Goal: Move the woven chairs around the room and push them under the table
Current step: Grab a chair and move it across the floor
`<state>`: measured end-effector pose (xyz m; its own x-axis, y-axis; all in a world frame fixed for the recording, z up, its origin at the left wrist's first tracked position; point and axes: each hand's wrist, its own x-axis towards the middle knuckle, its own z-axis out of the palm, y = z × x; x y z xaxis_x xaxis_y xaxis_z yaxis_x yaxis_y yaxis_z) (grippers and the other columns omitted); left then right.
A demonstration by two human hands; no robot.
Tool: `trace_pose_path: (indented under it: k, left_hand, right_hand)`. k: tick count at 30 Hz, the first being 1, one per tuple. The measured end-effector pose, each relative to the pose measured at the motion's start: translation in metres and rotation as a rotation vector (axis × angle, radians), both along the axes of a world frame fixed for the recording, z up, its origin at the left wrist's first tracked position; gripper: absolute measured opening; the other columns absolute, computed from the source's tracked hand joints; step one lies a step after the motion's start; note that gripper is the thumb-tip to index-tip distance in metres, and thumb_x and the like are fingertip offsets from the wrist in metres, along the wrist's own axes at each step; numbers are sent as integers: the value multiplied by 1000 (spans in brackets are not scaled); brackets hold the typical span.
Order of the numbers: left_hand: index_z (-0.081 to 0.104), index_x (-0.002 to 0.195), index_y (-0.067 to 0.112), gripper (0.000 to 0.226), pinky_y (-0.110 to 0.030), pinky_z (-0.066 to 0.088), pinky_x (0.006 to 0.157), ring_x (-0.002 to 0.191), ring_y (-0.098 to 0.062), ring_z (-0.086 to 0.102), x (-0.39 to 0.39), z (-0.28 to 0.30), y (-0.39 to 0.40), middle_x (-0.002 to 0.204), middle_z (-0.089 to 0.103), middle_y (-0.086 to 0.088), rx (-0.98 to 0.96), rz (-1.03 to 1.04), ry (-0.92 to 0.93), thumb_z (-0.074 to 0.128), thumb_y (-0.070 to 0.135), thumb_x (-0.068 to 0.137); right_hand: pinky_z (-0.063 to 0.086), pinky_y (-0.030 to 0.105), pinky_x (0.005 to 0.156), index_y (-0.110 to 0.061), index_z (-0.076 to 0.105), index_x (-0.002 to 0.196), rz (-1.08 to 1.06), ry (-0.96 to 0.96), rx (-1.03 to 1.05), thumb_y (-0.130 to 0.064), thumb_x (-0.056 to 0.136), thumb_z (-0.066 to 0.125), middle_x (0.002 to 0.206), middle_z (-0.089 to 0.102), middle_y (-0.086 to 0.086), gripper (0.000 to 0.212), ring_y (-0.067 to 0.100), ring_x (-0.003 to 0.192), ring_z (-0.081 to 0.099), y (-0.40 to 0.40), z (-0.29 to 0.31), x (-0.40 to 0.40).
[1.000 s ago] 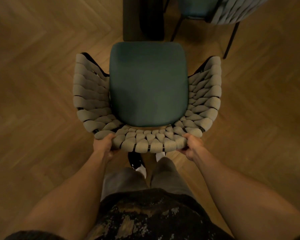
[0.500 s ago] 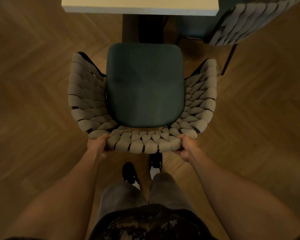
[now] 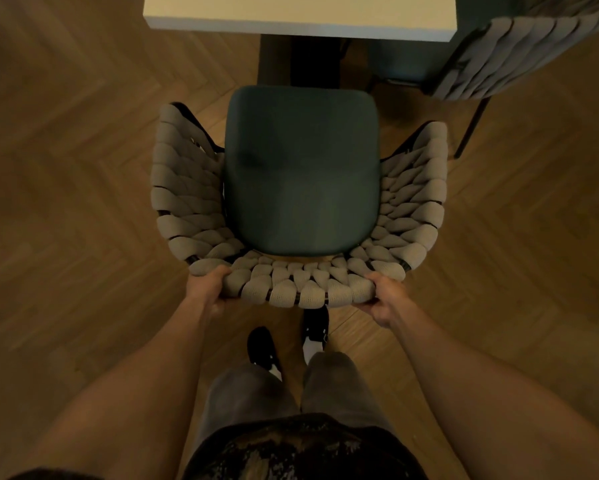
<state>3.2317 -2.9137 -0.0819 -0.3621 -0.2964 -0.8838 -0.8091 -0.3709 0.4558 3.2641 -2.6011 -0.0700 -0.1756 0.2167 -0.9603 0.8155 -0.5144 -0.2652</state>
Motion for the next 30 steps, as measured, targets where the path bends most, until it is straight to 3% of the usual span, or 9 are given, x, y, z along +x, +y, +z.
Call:
trace_pose_path:
  k: [6, 9, 12, 16, 18, 21, 23, 25, 30]
  left_hand:
    - [48, 140, 17, 51, -54, 60, 73, 105, -35, 66, -4, 6, 1, 126, 62, -16, 53, 18, -15, 67, 7, 94]
    - [51, 136, 12, 42, -45, 59, 56, 93, -27, 67, -3, 16, 4, 113, 65, -11, 68, -38, -25, 66, 13, 97]
    - [52, 135, 11, 40, -40, 59, 59, 89, -23, 67, 2, 23, 1, 105, 64, -7, 74, -82, -33, 64, 16, 98]
    - [56, 126, 6, 33, -45, 57, 95, 87, -25, 73, 13, 25, -9, 111, 65, -11, 106, -77, -42, 66, 17, 97]
    - [58, 118, 9, 22, -45, 52, 103, 79, -22, 76, 20, 30, -12, 110, 66, -10, 122, -75, -44, 64, 15, 97]
    - [57, 127, 4, 31, -41, 59, 90, 94, -27, 74, 32, 34, -15, 118, 67, -14, 49, -89, -28, 63, 10, 97]
    - [62, 115, 2, 18, -39, 61, 77, 95, -28, 72, 40, 40, -17, 115, 68, -17, -48, -124, -24, 63, 8, 97]
    - [64, 102, 5, 5, -40, 62, 77, 89, -28, 73, 49, 47, -20, 109, 69, -19, -140, -205, -28, 62, 8, 97]
    - [66, 94, 11, 6, -37, 60, 71, 80, -24, 72, 66, 63, -36, 99, 71, -17, -314, -463, 4, 62, 12, 98]
  right_hand:
    - [60, 50, 66, -13, 52, 138, -7, 28, -30, -16, 100, 63, 106, 63, 12, 39, 31, 95, 64, 2, 3, -4]
    - [61, 50, 72, -13, 53, 137, 5, 53, -49, -21, 100, 64, 107, 63, 10, 39, 30, 99, 64, 4, 10, 2]
    - [64, 46, 71, -8, 53, 138, 30, 95, -55, -21, 100, 64, 115, 65, 12, 41, 32, 106, 66, 8, 18, 9]
    - [59, 45, 91, -9, 49, 144, 97, 117, -32, -21, 101, 63, 125, 63, 12, 47, 33, 111, 67, 10, 29, 17]
    - [57, 45, 95, -8, 49, 144, 153, 101, -16, -23, 102, 61, 129, 63, 15, 45, 33, 110, 68, 9, 36, 22]
    - [61, 40, 84, -3, 58, 132, 330, 59, -11, -27, 102, 61, 113, 71, 18, 38, 30, 99, 73, 5, 41, 32]
    - [63, 34, 73, -1, 63, 123, 490, 38, -11, -29, 101, 63, 105, 74, 18, 36, 26, 90, 76, 0, 45, 36]
    - [61, 29, 68, -1, 66, 117, 630, 36, -4, -30, 101, 63, 106, 75, 18, 33, 23, 89, 76, -11, 52, 35]
    - [60, 33, 79, -11, 66, 116, 1011, 104, 79, -30, 101, 61, 104, 72, 8, 24, 21, 94, 72, -49, 69, 18]
